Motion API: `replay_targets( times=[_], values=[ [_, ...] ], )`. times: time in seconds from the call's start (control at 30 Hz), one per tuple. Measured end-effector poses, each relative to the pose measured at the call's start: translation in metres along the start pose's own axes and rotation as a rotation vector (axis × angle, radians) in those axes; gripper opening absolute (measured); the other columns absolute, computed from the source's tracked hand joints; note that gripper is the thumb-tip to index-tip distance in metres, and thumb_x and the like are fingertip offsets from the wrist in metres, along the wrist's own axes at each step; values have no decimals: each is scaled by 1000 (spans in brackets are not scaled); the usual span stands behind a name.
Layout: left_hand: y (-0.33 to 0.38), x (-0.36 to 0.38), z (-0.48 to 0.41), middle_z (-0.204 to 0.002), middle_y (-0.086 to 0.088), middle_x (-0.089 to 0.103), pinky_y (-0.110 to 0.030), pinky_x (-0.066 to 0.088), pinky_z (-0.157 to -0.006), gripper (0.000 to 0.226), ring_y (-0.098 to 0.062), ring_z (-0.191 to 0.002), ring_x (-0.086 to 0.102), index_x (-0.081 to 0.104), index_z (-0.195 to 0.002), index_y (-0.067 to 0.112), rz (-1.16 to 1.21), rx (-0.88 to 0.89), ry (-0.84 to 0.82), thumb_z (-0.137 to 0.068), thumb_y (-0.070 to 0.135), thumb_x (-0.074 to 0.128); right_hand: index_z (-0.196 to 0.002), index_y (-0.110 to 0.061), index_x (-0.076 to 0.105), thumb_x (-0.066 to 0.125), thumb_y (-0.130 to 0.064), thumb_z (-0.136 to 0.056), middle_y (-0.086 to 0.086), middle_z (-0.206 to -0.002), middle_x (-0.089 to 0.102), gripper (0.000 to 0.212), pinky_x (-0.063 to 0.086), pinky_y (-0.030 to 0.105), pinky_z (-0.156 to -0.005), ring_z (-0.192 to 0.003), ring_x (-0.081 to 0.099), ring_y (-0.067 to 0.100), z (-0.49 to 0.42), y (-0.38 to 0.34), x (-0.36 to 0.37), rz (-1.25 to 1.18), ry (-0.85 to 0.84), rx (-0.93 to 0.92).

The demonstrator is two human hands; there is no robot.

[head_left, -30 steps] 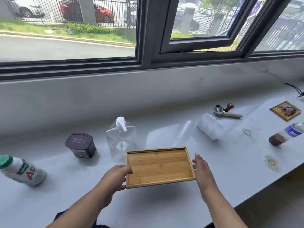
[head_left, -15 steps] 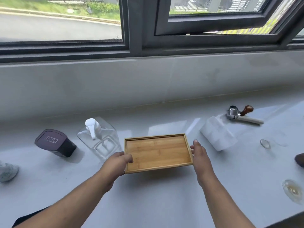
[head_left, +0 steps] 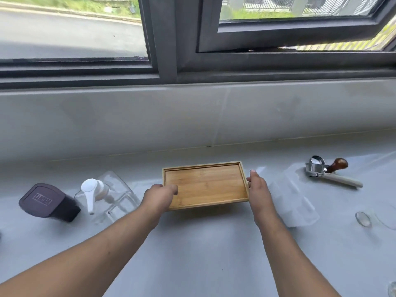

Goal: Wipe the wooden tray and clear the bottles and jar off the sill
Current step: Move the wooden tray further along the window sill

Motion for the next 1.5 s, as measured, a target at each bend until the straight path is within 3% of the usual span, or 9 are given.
replay_targets(
  times=[0.1,0.2,0.33,0.43,0.53,0.97,1.1,1.23,1.5],
  values=[
    [14,4,-16,-130,-21,62,-39,47,-80,43,-34,-101,59,63,-122,9,-16,-10,59,-86,32,64,-105,-21,61,30,-76,-81,-5,-98,61,68,39,42,-85,-93,56,21,-23,-14,10,29,-10,-14],
    [25,9,-31,-131,-15,59,-42,50,-88,48,-38,-111,58,59,-130,9,-24,-39,94,-87,32,62,-113,-19,61,31,-76,-82,-5,-102,61,71,39,43,-89,-102,55,26,-46,-18,20,25,-20,5],
    [41,12,-51,-136,-17,56,-49,52,-104,49,-42,-119,55,58,-135,7,-49,-91,181,-90,28,58,-119,-22,61,33,-77,-83,-4,-108,62,72,41,44,-95,-106,54,24,-72,-19,38,18,-49,27],
    [54,13,-63,-139,-18,53,-52,50,-109,49,-43,-124,54,56,-138,6,-108,-131,239,-93,25,55,-115,-25,59,33,-78,-82,-11,-96,60,68,38,41,-87,-89,57,14,-88,-20,50,14,-51,28],
    [59,14,-73,-139,-17,51,-52,49,-110,48,-42,-125,54,56,-138,6,-147,-160,267,-94,24,53,-111,-23,60,34,-76,-87,-10,-92,59,64,38,40,-84,-83,52,4,-102,-20,57,15,-45,15],
    [60,13,-103,-135,-16,54,-51,49,-110,47,-42,-123,55,57,-135,7,-138,-160,279,-92,25,50,-105,-26,59,34,-78,-86,-5,-95,63,61,39,40,-81,-85,54,8,-116,-20,69,41,-33,22],
    [57,15,-99,-153,-15,49,-53,45,-114,63,-44,-136,49,46,-154,13,-74,-81,246,-94,32,56,-122,-28,55,37,-75,-89,-9,-103,61,61,37,39,-88,-93,55,13,-101,-27,72,33,-31,7],
    [56,12,-73,-157,-9,49,-50,50,-109,71,-39,-136,52,41,-159,22,-97,119,202,-90,33,58,-145,-27,49,50,-60,-97,-4,-140,58,59,36,33,-95,-122,55,19,-59,-27,68,80,22,-118],
    [3,-9,16,-151,12,56,-34,50,-99,70,-13,-124,60,55,-148,35,-306,354,-107,-83,60,62,-131,-36,58,62,-47,-96,-15,-135,62,37,45,32,-96,-126,55,9,66,21,74,165,-41,-194]
  ],
)
Point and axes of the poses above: each hand's wrist, its own z-axis away from the middle knuckle, its own x-axis out of the palm, y = z × x, the point moved 6 cm from there along -z, towards the middle knuckle
